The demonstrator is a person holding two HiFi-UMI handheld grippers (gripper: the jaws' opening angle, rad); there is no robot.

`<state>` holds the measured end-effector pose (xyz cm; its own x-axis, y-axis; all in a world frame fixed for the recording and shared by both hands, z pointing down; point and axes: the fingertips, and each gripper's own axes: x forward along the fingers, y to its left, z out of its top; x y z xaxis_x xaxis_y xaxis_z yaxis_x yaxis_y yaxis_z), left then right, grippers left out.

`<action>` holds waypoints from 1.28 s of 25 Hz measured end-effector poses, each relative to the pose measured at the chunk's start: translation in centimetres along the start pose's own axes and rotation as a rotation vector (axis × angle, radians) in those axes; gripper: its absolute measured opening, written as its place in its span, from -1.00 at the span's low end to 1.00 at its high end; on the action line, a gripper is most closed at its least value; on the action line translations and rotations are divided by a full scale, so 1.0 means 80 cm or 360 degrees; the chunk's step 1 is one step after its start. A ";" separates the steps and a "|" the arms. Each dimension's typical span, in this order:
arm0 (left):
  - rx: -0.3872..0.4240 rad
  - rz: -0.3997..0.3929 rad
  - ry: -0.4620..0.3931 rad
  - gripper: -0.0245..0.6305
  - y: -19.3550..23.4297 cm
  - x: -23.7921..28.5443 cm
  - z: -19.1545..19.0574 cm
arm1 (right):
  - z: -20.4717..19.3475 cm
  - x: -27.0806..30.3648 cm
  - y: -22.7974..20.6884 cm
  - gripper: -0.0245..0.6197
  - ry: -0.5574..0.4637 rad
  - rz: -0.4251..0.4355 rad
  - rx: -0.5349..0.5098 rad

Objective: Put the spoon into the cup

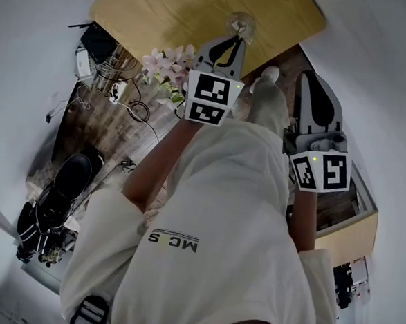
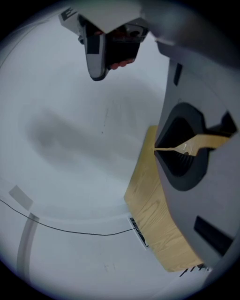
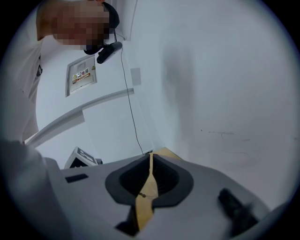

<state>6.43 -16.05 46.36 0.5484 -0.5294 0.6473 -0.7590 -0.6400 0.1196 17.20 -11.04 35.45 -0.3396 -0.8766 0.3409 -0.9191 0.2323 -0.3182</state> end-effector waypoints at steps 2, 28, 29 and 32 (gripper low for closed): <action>-0.0001 -0.0012 -0.0036 -0.86 -0.001 -0.009 0.012 | 0.006 0.001 0.001 -0.80 -0.0016 -0.0002 -0.0017; -0.0029 -0.0010 -0.0587 -0.89 -0.048 -0.183 0.122 | 0.038 -0.038 0.025 -0.80 -0.0089 0.0092 -0.0268; -0.0034 -0.0003 -0.0589 -0.89 -0.046 -0.184 0.120 | 0.037 -0.037 0.027 -0.80 -0.0081 0.0103 -0.0278; -0.0053 0.0018 -0.0601 -0.89 -0.037 -0.183 0.117 | 0.036 -0.033 0.031 -0.80 -0.0072 0.0111 -0.0282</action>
<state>3.95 -11.63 29.48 0.6261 -0.7081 0.3265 -0.7732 -0.6179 0.1426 16.39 -9.38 31.21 -0.3980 -0.8730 0.2820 -0.9158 0.3603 -0.1774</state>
